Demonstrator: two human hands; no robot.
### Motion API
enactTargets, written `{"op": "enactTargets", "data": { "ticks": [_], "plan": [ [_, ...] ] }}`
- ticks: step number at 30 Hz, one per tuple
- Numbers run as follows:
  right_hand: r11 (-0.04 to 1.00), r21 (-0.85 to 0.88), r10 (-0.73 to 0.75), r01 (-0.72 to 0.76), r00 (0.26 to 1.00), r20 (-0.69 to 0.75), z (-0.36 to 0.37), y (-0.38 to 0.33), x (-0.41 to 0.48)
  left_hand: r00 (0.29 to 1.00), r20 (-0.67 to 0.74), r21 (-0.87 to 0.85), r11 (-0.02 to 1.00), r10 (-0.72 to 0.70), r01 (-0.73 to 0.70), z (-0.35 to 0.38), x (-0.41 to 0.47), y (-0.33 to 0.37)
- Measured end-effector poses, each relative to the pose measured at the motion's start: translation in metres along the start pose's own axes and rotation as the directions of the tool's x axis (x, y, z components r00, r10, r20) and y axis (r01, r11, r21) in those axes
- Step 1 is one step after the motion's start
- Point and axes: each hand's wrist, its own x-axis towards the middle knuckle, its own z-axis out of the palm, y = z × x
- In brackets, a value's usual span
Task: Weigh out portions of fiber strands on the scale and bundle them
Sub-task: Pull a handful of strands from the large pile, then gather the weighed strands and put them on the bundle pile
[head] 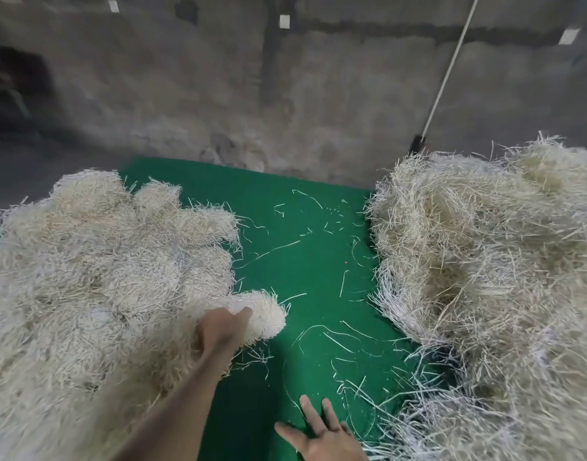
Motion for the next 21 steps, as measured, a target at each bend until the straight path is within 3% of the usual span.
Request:
{"op": "enactTargets", "data": {
  "ticks": [1, 3, 4, 8, 12, 14, 16, 18, 21],
  "plan": [
    [0.989, -0.088, -0.118, 0.116, 0.993, -0.022, 0.009, 0.012, 0.011, 1.0, -0.004, -0.011, 1.0, 0.006, -0.006, 0.0, 0.002, -0.005],
    [0.987, -0.099, -0.095, 0.124, 0.961, 0.258, 0.007, 0.027, 0.012, 0.999, -0.025, 0.039, 0.999, 0.034, -0.033, -0.005, 0.006, -0.007],
    [0.99, -0.106, -0.054, 0.089, 0.953, 0.299, 0.004, 0.028, 0.015, 0.999, -0.026, 0.075, 0.997, 0.032, -0.03, -0.008, 0.005, -0.005],
    [0.996, -0.038, -0.072, 0.084, 0.964, 0.256, 0.008, 0.018, 0.016, 0.97, -0.183, 0.127, 0.983, 0.157, -0.135, -0.01, -0.011, -0.001],
    [0.999, 0.045, -0.006, -0.006, 0.967, 0.254, 0.009, 0.018, 0.017, 0.88, -0.274, 0.31, 0.902, 0.389, -0.302, 0.0, -0.037, -0.002],
    [0.999, 0.045, -0.019, 0.008, 0.969, 0.246, 0.007, 0.016, 0.016, 0.819, -0.12, 0.481, 0.754, 0.561, -0.447, 0.005, -0.048, -0.003],
    [1.0, -0.014, -0.017, 0.021, 0.959, 0.283, 0.004, 0.018, 0.016, 0.731, 0.234, 0.633, 0.47, 0.641, -0.615, 0.009, -0.051, -0.012],
    [1.0, -0.03, 0.001, 0.009, 0.953, 0.303, 0.004, 0.016, 0.017, 0.702, 0.462, 0.696, 0.269, 0.541, -0.666, 0.005, -0.044, -0.025],
    [1.0, -0.021, -0.004, 0.01, 0.961, 0.276, 0.011, 0.018, 0.019, 0.77, 0.484, 0.788, 0.175, 0.416, -0.59, -0.011, -0.035, -0.036]
  ]
}}
